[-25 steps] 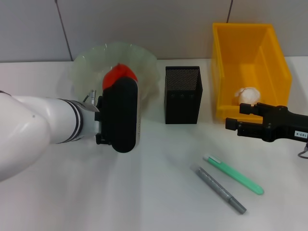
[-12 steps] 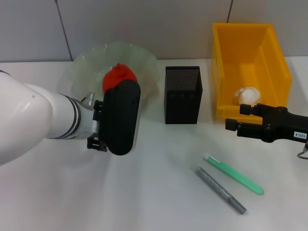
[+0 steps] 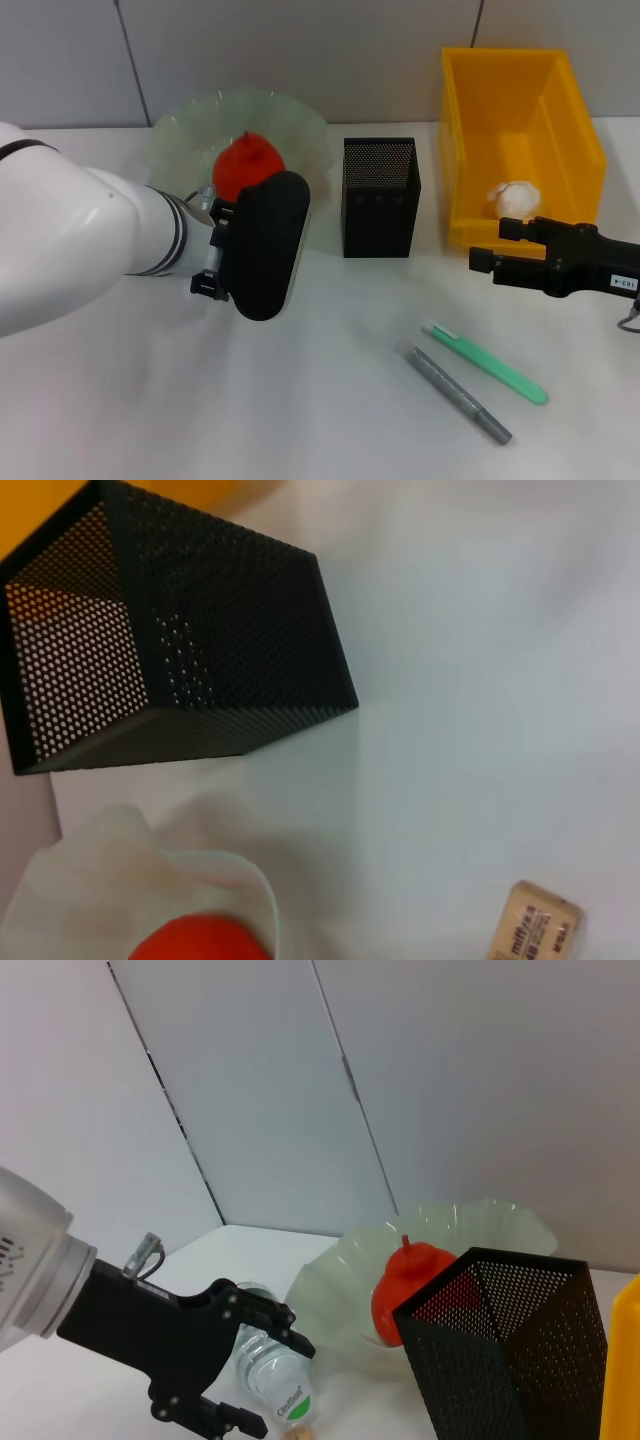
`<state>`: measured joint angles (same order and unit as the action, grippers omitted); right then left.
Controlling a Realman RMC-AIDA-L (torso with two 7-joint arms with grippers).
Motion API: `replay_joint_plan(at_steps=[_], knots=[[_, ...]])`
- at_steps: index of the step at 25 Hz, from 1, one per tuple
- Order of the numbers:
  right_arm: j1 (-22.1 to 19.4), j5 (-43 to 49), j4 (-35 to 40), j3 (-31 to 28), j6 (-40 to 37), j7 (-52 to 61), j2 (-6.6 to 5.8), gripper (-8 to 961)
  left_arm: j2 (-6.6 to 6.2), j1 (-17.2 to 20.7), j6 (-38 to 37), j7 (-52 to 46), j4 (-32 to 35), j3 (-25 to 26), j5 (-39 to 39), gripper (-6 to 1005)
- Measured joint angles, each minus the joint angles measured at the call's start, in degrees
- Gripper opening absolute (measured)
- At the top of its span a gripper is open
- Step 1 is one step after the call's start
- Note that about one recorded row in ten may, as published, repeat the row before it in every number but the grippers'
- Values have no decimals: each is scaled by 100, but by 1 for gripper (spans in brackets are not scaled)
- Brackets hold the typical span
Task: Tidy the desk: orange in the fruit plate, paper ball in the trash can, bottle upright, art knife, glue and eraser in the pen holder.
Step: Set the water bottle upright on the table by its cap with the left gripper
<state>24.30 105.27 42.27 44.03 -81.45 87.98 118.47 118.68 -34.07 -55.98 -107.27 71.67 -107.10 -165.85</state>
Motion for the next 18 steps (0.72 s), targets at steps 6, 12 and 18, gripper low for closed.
replay_joint_plan(at_steps=[6,12,18], knots=[[-17,-19,0,0,0,1,0,839,-3,-88,85,152,-197,3,-7,757],[41,-22,-78,-7,13,2,0,839,-2,-235,411,352,-614,29,-8,757],[42,-21,-87,-9,15,20,0,838,2,-222,747,471,-763,21,-8,745]])
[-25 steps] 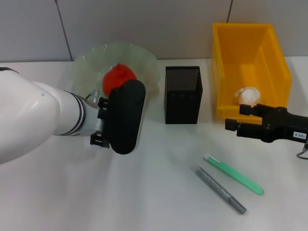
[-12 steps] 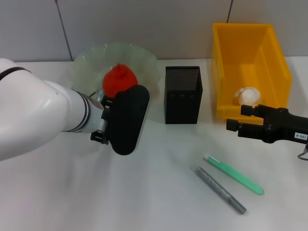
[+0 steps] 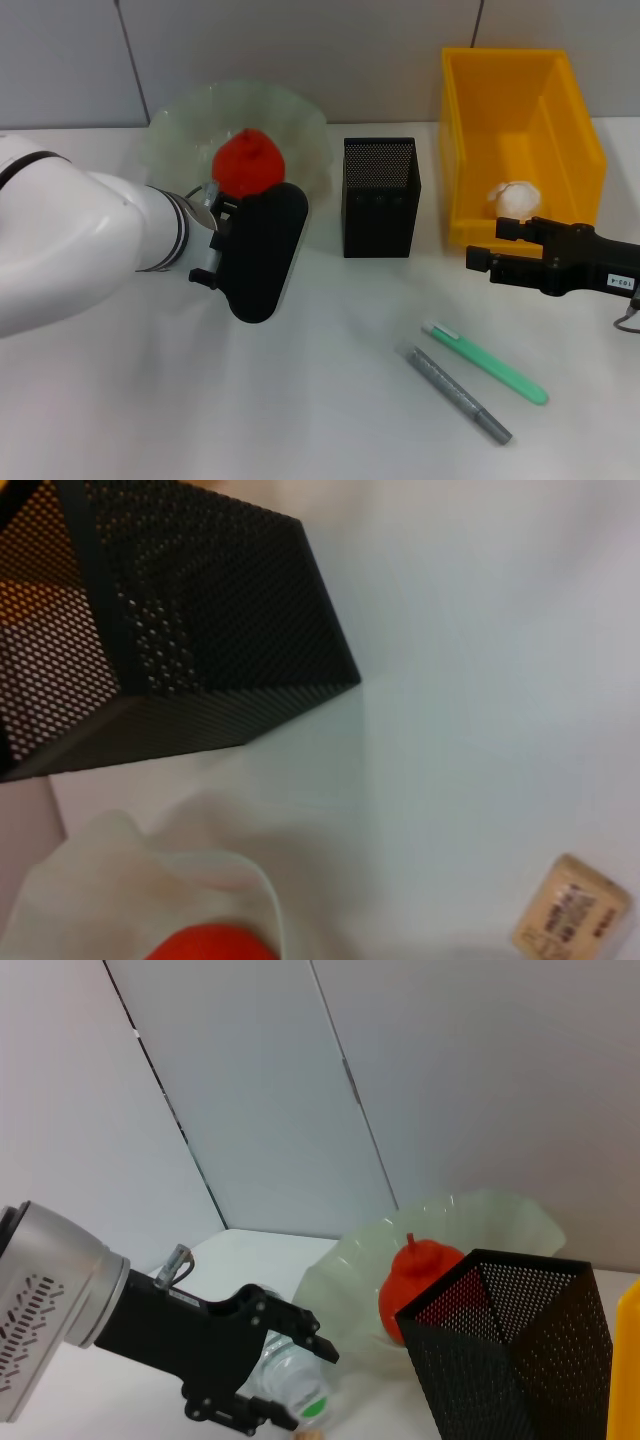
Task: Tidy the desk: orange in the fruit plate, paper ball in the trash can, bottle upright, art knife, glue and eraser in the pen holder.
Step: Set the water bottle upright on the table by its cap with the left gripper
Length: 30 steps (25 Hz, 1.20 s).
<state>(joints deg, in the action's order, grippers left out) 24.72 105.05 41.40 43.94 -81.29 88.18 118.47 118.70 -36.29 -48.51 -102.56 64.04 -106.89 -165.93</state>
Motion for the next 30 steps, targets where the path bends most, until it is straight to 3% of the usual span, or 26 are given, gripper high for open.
replay_joint_plan(at_steps=[2,4,21,30], knots=[[-4,-1,-1,0,0,11,0,838,-2,11,71,57,-37,4,0,737],[-14,-3,-1,1,0,14,0,838,-4,1,87,65,-109,8,0,643],[-1,-3,-20,1,26,33,0,838,-5,26,368,69,-209,2,5,635],[8,8,-54,1,79,33,0,838,3,46,479,97,-291,-39,10,571]])
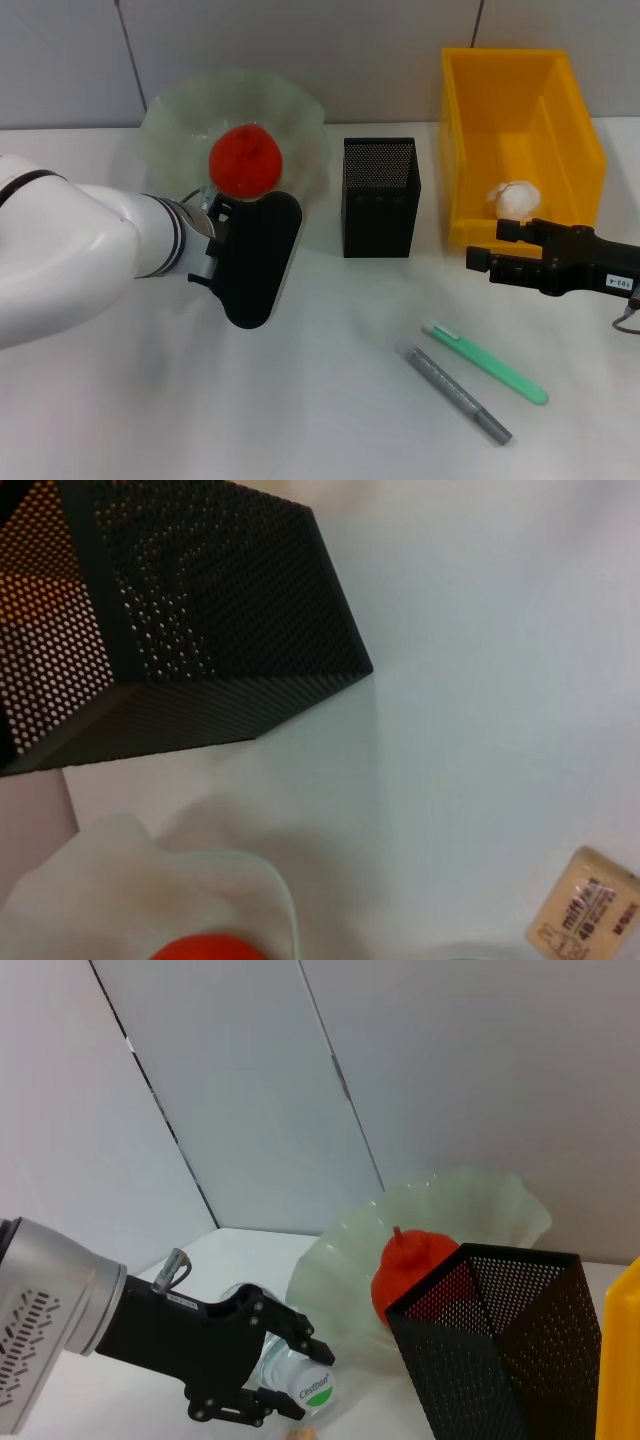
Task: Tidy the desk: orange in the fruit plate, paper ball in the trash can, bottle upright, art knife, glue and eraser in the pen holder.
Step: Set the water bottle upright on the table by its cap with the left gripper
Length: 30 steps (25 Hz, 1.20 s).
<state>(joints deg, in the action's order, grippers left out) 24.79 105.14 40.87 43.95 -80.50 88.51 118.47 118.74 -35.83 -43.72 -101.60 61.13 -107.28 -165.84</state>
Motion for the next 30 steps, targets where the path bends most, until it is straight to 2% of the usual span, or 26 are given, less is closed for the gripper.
replay_joint_plan(at_steps=[4,17,23,24,30], knots=[[3,-1,0,0,0,0,0,838,0,18,171,0,-55,-10,-1,503],[14,-9,0,0,9,0,-2,838,-1,301,480,30,126,-29,-1,453],[39,-11,1,0,9,0,-16,839,-15,779,593,139,650,23,-1,453],[57,-11,1,0,9,0,-17,839,-17,967,613,196,844,31,-1,453],[83,-5,-3,0,8,0,-18,839,-17,1248,637,214,1107,32,-1,452]])
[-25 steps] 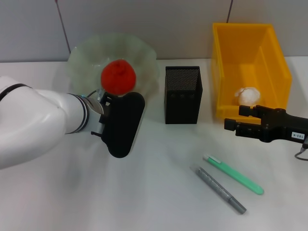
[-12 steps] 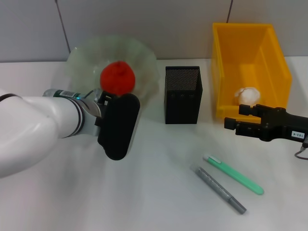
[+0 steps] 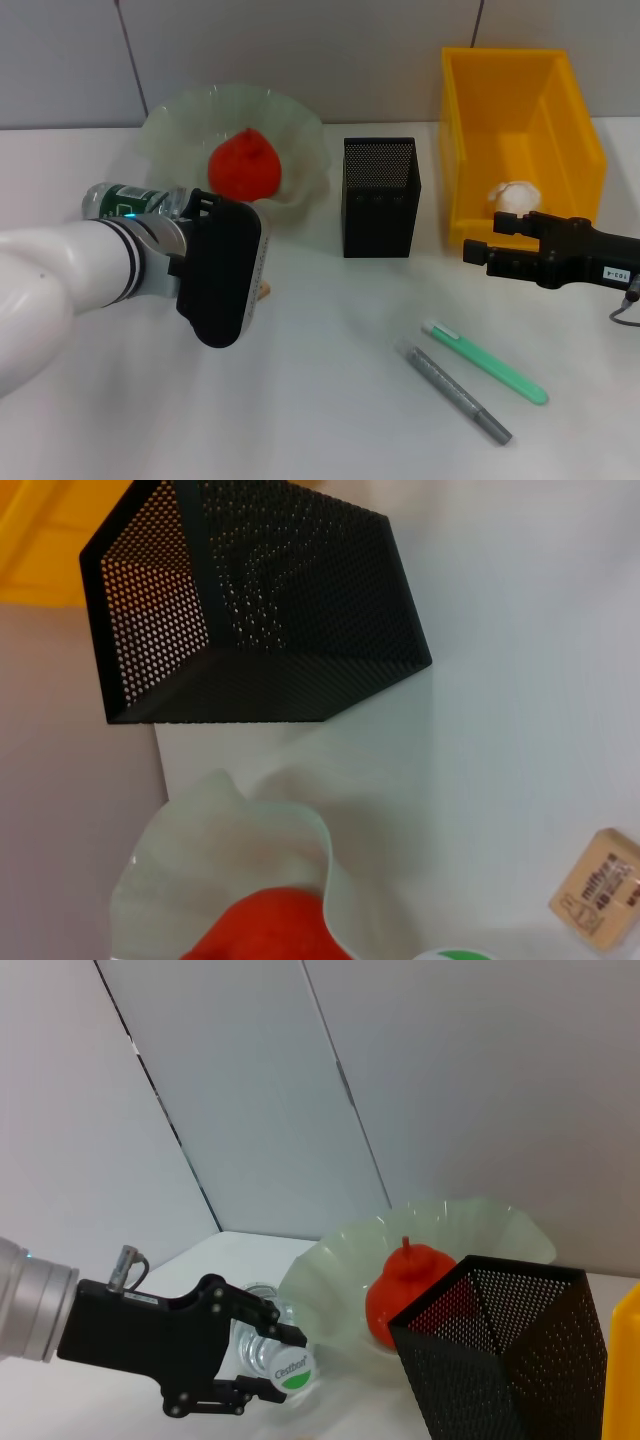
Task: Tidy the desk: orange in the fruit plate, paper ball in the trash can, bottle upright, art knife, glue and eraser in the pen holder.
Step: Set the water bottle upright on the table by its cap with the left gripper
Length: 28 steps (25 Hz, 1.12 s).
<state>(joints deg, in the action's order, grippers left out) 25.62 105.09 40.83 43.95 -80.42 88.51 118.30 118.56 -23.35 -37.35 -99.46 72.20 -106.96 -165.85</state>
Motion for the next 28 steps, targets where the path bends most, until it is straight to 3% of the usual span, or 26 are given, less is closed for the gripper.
replay_joint_plan(at_steps=[7,16,18,19,28], knots=[[-8,9,-6,0,-17,2,2,839,-3,371,73,58,347,18,3,452],[-14,-6,-6,0,-54,5,22,839,-6,1136,410,53,951,299,19,445],[-10,-6,-6,0,-53,6,25,839,-6,1136,410,53,951,299,19,445],[-7,-6,-6,5,-53,7,33,839,4,1381,752,-19,1035,325,54,444],[-10,-6,-5,21,-60,8,48,839,11,1820,1473,-168,1165,364,386,442]])
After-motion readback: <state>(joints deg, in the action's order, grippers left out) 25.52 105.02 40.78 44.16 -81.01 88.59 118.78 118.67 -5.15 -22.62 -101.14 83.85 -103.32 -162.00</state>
